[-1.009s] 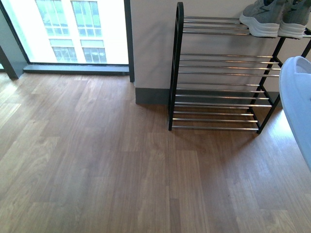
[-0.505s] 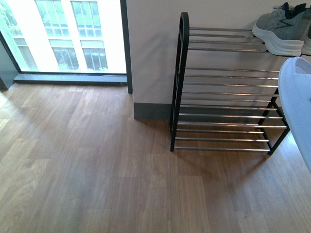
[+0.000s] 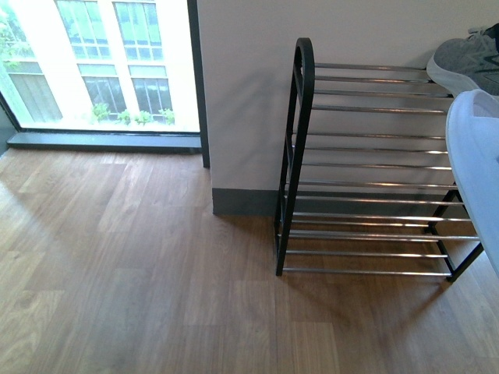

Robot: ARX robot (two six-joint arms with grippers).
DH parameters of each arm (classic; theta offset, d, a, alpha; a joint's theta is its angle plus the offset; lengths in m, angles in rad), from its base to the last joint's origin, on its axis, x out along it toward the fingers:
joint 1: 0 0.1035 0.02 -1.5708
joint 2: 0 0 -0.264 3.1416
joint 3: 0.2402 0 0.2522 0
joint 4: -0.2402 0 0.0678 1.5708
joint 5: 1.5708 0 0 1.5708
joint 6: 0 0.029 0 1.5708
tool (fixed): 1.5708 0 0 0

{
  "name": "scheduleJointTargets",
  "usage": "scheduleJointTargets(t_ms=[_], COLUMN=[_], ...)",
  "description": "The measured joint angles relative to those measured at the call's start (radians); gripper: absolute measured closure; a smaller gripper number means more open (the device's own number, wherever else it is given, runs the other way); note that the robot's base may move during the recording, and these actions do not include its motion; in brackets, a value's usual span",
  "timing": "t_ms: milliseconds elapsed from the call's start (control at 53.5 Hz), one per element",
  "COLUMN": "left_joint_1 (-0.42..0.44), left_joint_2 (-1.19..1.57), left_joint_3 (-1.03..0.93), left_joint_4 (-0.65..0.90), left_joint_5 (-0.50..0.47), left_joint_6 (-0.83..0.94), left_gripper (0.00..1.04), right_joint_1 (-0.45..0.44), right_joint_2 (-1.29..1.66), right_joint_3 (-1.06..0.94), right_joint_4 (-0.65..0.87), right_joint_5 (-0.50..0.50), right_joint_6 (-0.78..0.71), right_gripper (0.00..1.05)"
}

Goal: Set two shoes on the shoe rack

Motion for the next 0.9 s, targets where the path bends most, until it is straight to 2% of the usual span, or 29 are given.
scheduleJointTargets(t_ms=[897], left_joint_1=[0.000], left_joint_2=[0.001], left_joint_3=[0.000], left_joint_4=[0.000], left_joint_5=[-0.001], left_joint_6=[0.000], left_gripper=[1.03], right_joint_1=[0.000], right_joint_2=[0.000], right_joint_3=[0.000], right_joint_4=[0.000], right_joint_5=[0.000], right_joint_6=[0.000], right_gripper=[1.03])
